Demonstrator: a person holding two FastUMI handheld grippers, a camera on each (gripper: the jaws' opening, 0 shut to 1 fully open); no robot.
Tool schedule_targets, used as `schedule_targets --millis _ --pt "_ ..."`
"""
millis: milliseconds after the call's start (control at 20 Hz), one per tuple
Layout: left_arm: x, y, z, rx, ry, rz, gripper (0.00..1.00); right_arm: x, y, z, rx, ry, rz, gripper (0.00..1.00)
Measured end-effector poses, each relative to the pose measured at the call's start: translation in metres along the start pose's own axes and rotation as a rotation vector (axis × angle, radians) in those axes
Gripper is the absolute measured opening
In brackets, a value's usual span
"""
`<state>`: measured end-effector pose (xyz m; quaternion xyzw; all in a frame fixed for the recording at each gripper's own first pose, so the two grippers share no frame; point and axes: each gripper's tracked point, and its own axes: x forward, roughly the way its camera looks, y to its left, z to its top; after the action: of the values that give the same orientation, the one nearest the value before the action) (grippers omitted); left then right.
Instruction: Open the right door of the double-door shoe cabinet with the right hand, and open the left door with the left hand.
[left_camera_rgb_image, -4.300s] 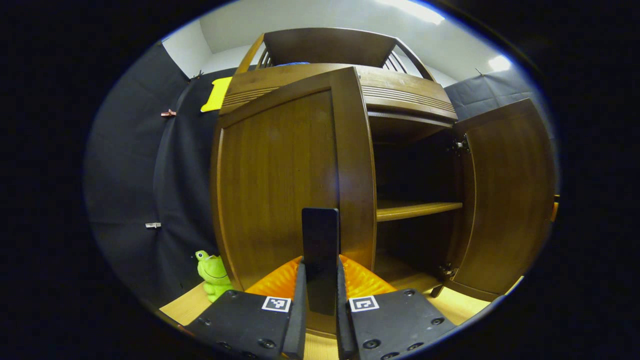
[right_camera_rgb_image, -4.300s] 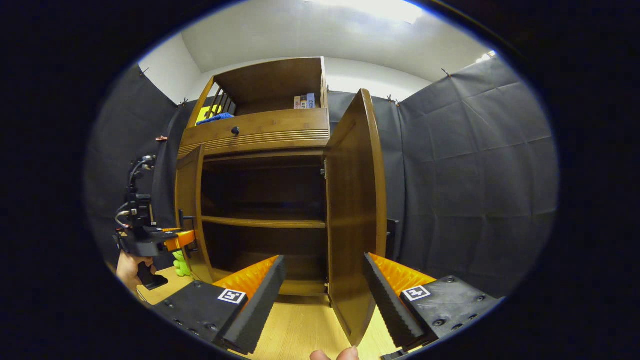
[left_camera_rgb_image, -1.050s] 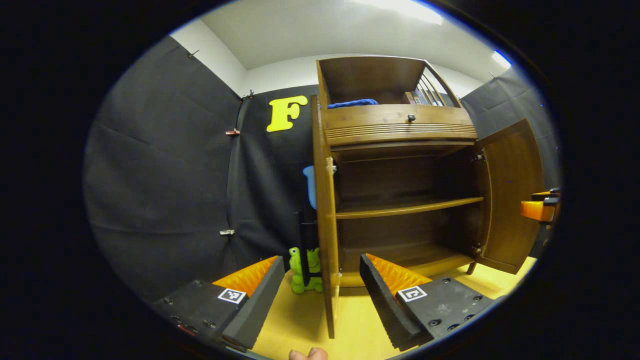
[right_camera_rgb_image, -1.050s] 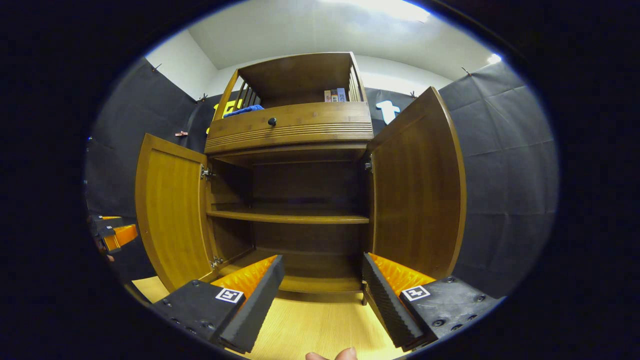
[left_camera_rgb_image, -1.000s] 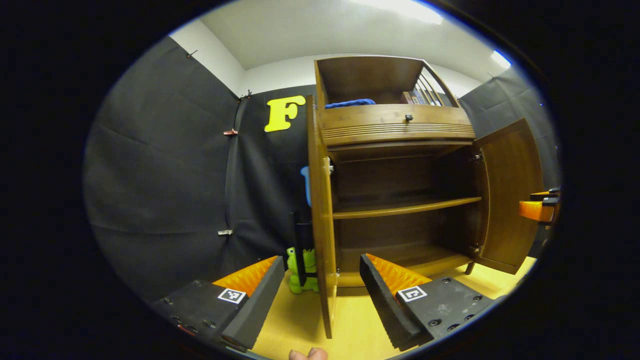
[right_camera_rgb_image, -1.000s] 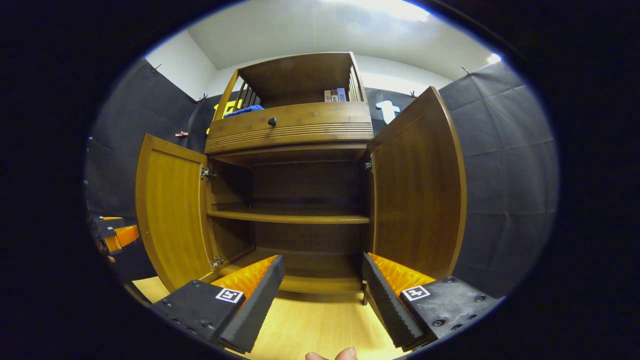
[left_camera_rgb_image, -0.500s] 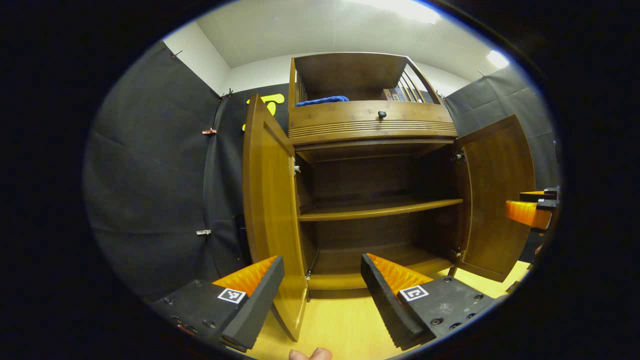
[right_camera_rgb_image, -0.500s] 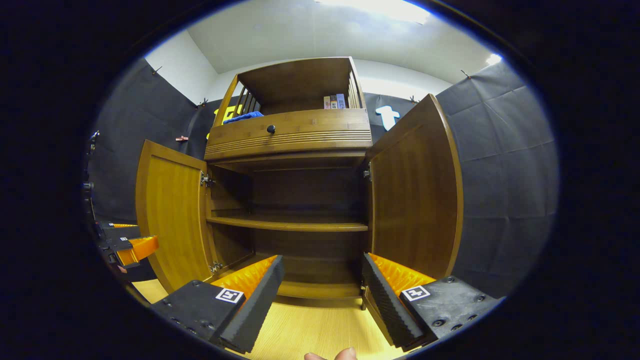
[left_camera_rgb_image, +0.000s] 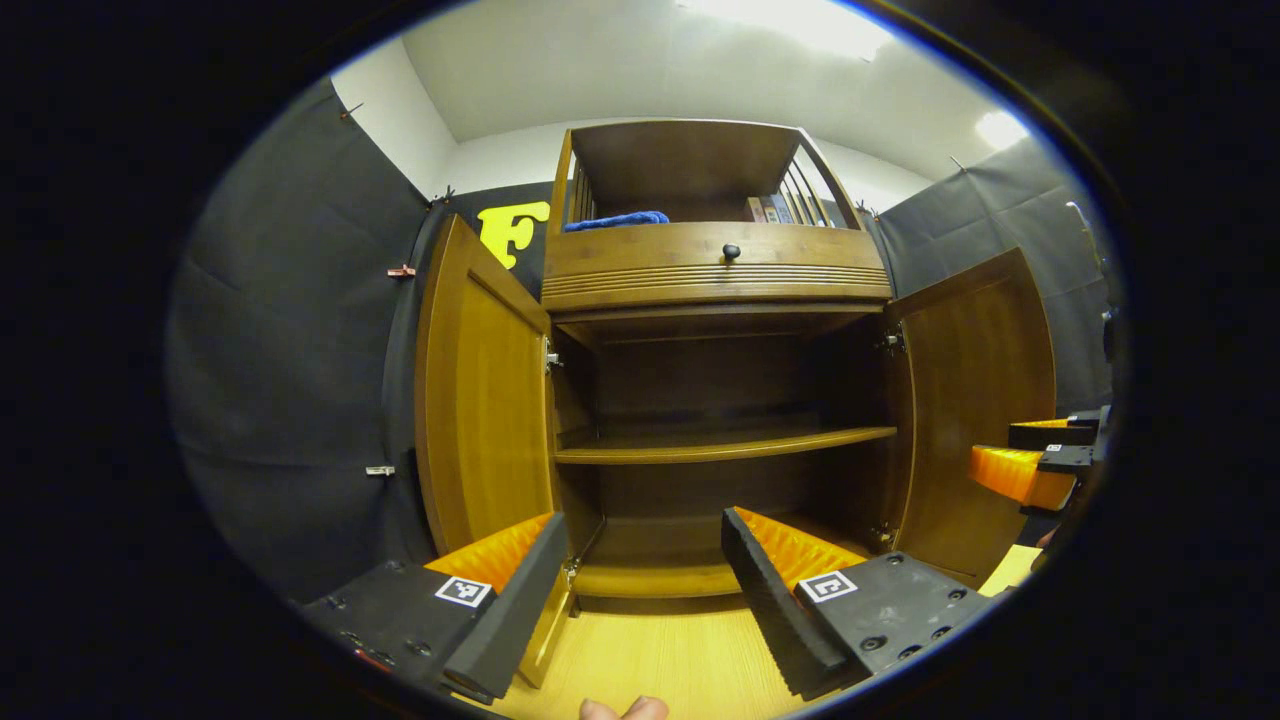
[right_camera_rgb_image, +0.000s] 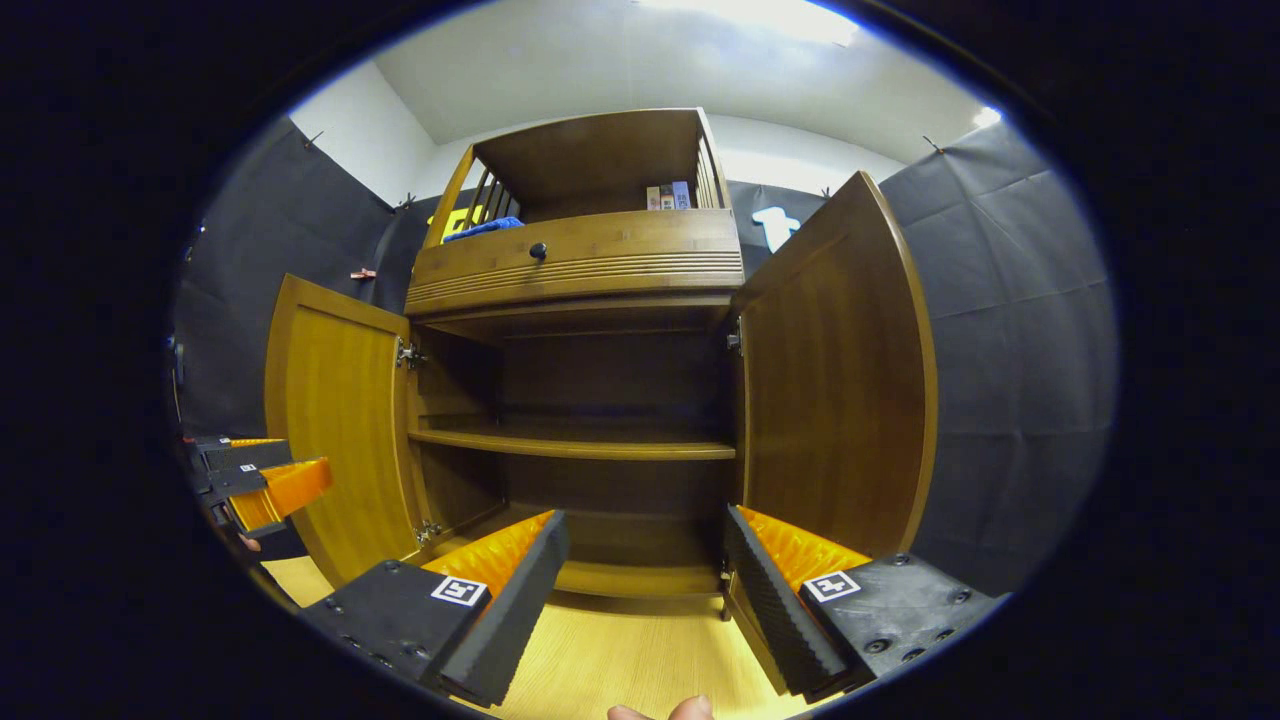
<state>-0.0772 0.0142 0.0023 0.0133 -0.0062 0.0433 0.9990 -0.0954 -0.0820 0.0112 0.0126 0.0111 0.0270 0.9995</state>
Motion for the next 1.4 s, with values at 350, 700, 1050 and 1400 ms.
schedule_targets --millis 350,700,1050,1400 --pt "0.001 -0.029 0.008 -0.011 -0.026 -0.034 0.99 0.0 -0.002 0.001 -0.012 -0.014 -0.005 0.95" --pt "0.006 -0.043 0.003 0.004 -0.011 -0.054 0.96 -0.001 -0.006 0.001 -0.012 -0.014 -0.01 0.99" --pt "0.007 -0.047 0.003 0.007 -0.009 -0.059 0.96 -0.002 -0.006 0.001 -0.017 -0.015 -0.008 0.99" --pt "0.005 -0.048 0.003 0.01 -0.009 -0.064 0.99 -0.002 -0.005 0.001 -0.018 -0.017 -0.007 0.99"
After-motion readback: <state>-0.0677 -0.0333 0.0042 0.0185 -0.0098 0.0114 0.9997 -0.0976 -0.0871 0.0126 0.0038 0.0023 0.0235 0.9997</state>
